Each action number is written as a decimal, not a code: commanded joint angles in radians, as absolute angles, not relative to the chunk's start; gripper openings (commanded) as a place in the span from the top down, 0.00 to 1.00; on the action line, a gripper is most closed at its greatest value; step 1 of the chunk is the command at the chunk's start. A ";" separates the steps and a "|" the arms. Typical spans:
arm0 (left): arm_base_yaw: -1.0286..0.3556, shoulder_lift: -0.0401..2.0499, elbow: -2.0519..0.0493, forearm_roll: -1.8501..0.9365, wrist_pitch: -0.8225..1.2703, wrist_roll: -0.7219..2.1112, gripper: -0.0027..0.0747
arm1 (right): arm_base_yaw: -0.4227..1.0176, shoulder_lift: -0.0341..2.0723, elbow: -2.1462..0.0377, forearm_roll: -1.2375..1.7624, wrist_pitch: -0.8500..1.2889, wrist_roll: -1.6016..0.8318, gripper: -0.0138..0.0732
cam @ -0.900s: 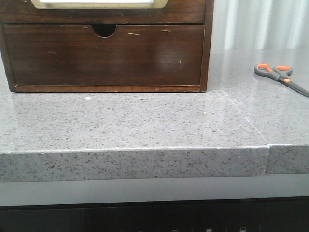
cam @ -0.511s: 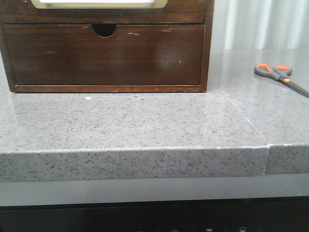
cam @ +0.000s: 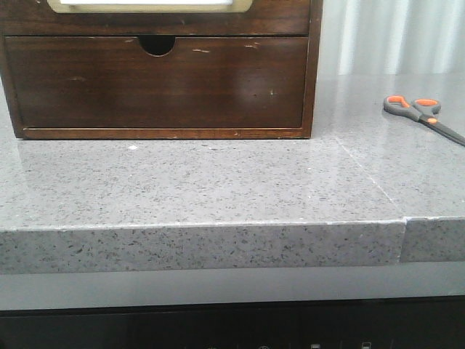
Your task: Put scissors in drawer with both arms
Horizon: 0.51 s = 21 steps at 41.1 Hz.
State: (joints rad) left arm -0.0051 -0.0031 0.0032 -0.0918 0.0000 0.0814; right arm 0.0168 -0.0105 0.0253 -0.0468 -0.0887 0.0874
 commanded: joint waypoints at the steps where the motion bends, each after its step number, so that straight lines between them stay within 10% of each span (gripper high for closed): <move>1: -0.011 -0.020 -0.005 -0.109 -0.115 0.074 0.99 | 0.011 -0.027 -0.007 -0.050 -0.173 0.082 0.98; 21: -0.011 0.140 -0.602 -0.104 0.223 0.074 0.99 | 0.012 0.135 -0.514 -0.052 0.276 0.081 0.98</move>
State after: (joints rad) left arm -0.0051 0.0707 -0.4898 -0.0993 0.2349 0.0814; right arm 0.0168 0.0698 -0.4206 -0.0468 0.2936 0.0874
